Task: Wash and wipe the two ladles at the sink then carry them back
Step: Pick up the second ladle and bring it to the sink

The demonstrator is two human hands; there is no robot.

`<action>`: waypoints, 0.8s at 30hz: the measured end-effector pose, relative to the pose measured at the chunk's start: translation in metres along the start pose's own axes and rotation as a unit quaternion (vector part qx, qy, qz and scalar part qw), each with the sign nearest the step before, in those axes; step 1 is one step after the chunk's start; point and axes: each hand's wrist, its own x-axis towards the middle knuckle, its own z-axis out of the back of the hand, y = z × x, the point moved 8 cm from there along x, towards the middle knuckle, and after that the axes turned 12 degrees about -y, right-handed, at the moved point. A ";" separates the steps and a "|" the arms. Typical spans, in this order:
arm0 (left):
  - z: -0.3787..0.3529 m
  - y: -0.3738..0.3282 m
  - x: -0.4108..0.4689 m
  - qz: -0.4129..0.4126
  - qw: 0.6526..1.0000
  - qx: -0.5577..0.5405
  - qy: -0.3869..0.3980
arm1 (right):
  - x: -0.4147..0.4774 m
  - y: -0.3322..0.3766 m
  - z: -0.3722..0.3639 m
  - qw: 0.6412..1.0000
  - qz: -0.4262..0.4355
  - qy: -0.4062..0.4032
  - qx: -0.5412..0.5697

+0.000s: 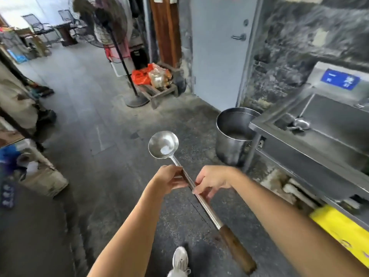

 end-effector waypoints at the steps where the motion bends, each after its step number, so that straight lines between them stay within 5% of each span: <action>1: -0.029 -0.005 0.004 -0.001 1.000 0.015 0.023 | -0.005 -0.014 0.020 1.000 -0.010 -0.019 0.012; 15: -0.389 -0.053 0.034 -0.006 0.941 0.211 0.265 | -0.071 -0.158 0.264 0.936 -0.117 -0.247 0.223; 24: -0.545 -0.083 0.050 -0.017 0.922 0.233 0.310 | -0.085 -0.211 0.380 0.862 -0.153 -0.339 0.345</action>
